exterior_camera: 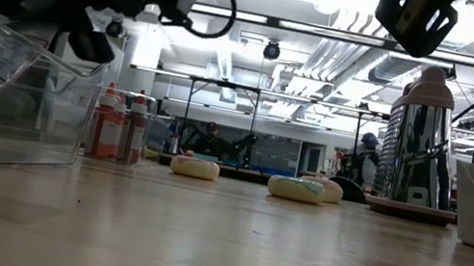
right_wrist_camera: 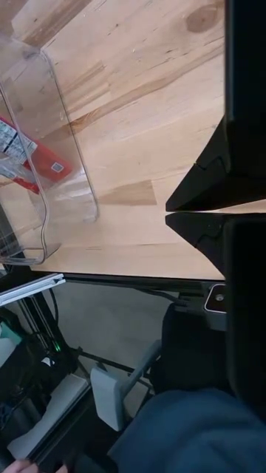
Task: Pick & Place Food Item
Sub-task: Put the red popcorn bag into the bottom transparent bin, then put the green donut into the gray bin
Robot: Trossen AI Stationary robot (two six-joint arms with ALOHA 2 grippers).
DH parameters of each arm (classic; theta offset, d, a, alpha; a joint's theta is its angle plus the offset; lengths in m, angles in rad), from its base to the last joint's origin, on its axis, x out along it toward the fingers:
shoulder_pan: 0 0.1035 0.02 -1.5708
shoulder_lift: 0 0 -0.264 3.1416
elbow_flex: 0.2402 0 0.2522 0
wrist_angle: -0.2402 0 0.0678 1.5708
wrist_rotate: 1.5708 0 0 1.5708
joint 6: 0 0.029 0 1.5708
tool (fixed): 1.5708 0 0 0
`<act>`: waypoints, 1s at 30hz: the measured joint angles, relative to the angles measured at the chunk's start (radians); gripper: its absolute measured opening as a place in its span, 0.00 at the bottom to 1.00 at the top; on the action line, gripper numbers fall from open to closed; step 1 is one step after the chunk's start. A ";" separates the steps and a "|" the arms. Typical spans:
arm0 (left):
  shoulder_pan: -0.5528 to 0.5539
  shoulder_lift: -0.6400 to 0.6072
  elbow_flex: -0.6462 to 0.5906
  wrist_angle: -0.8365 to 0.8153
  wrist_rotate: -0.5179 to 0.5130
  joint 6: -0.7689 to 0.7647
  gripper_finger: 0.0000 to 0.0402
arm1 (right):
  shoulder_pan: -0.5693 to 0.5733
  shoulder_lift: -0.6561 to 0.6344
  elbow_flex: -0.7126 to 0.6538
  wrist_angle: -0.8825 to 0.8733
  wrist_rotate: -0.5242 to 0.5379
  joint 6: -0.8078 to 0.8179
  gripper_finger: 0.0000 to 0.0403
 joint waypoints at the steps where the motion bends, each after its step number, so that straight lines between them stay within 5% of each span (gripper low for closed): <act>1: 0.000 0.000 0.010 -0.005 -0.001 0.000 0.17 | 0.000 0.000 0.000 0.000 0.000 0.000 0.01; 15: -0.080 0.000 0.044 0.025 0.005 -0.006 0.17 | 0.000 0.000 0.000 0.000 0.000 0.000 0.01; 22: -0.089 0.000 0.045 0.037 -0.119 -0.001 0.17 | 0.000 0.000 0.000 0.000 -0.001 -0.019 0.01; 30: -0.069 -0.034 0.076 0.019 -0.106 -0.002 0.17 | 0.000 0.000 0.000 -0.001 -0.001 -0.019 0.01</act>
